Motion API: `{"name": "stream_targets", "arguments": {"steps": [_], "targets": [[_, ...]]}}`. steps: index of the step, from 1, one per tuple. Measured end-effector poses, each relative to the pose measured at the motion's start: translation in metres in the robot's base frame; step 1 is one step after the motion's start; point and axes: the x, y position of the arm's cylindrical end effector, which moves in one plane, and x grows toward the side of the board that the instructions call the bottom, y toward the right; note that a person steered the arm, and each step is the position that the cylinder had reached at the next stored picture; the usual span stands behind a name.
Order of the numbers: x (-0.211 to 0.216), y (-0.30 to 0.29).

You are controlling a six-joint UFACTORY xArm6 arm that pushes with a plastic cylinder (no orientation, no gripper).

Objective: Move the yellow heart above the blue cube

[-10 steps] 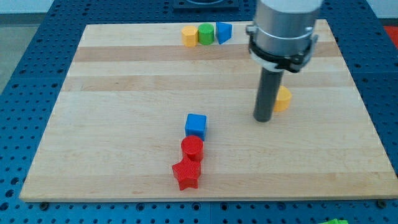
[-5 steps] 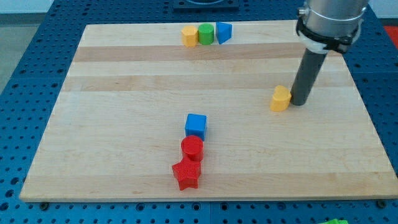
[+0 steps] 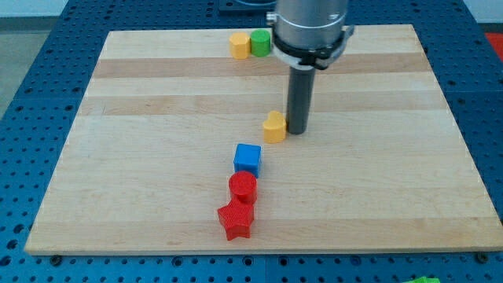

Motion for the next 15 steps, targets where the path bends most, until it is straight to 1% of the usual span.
{"name": "stream_targets", "arguments": {"steps": [2,3,5,12,13,15], "targets": [[-0.017,-0.008],[-0.02,-0.022],[-0.004,-0.029],[-0.004,-0.035],[-0.025,-0.035],[-0.029,-0.056]]}}
